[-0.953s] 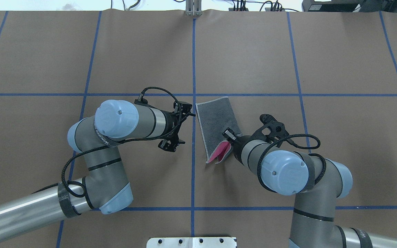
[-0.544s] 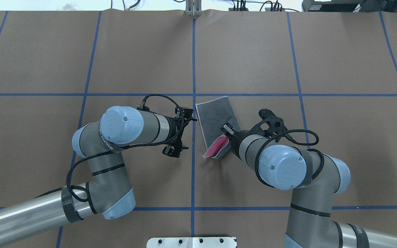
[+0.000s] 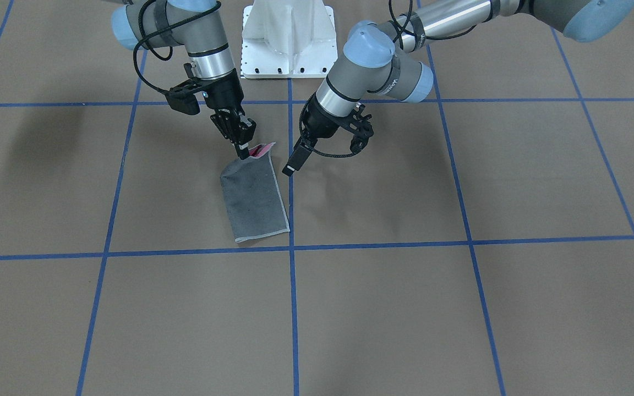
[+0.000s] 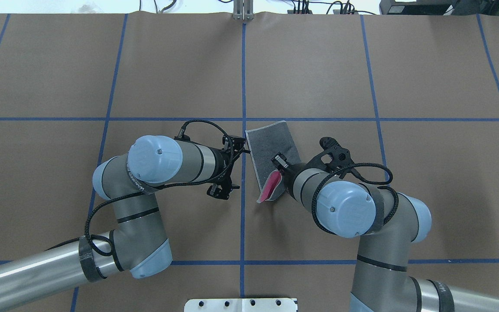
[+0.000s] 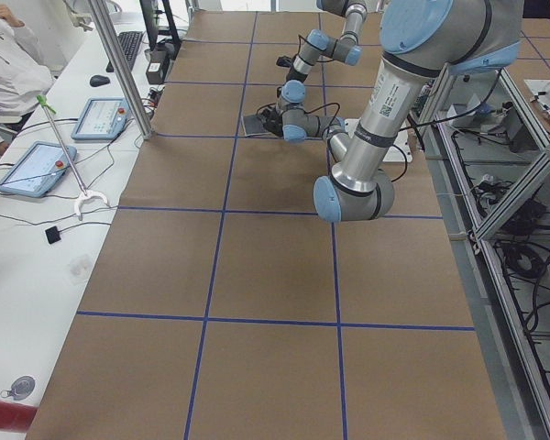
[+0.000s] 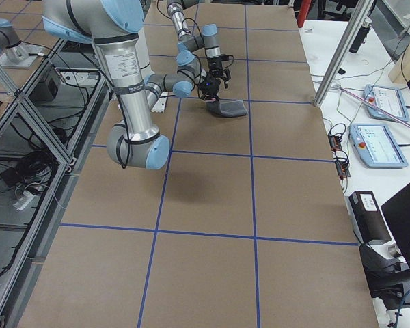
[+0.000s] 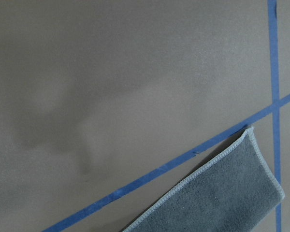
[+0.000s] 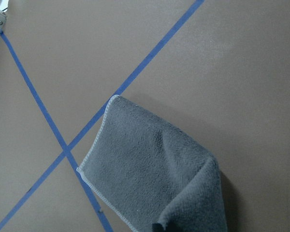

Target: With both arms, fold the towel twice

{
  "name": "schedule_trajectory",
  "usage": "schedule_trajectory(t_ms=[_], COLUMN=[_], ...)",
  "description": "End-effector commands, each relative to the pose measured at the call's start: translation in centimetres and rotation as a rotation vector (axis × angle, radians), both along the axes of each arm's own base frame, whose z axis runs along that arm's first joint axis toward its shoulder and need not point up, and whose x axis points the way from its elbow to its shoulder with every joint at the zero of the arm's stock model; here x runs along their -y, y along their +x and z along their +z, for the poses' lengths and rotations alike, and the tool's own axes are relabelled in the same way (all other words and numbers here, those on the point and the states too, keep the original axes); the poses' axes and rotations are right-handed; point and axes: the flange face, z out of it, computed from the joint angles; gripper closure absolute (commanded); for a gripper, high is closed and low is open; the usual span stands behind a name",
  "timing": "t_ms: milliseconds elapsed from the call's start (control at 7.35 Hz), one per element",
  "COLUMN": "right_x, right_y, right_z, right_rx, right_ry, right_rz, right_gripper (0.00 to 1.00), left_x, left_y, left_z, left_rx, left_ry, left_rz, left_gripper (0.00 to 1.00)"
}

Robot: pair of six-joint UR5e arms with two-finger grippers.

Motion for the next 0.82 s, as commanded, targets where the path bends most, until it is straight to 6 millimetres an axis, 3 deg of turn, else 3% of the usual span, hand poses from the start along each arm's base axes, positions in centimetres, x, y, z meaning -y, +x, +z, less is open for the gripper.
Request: schedule_trajectory(t_ms=[0,408,680], right_x=[0.0,0.3,0.4], right_y=[0.2,0.3,0.5], right_z=[-0.5,-0.5,-0.5], right_rx=[0.018,0.019,0.021], right_ry=[-0.004,-0.002,-0.003], right_rz=[0.007,0.011,0.014], right_gripper=[1.0,1.0,1.0], left_x=[0.0,0.0,0.3], left_y=[0.1,0.4,1.6], left_z=[-0.2,0.2,-0.7], left_rx=[-0.022,-0.03,-0.036], left_ry=[-0.076,-0.14,-0.173], left_rz=[-0.023,-0.039,-0.046], left_gripper=[0.0,0.0,0.0])
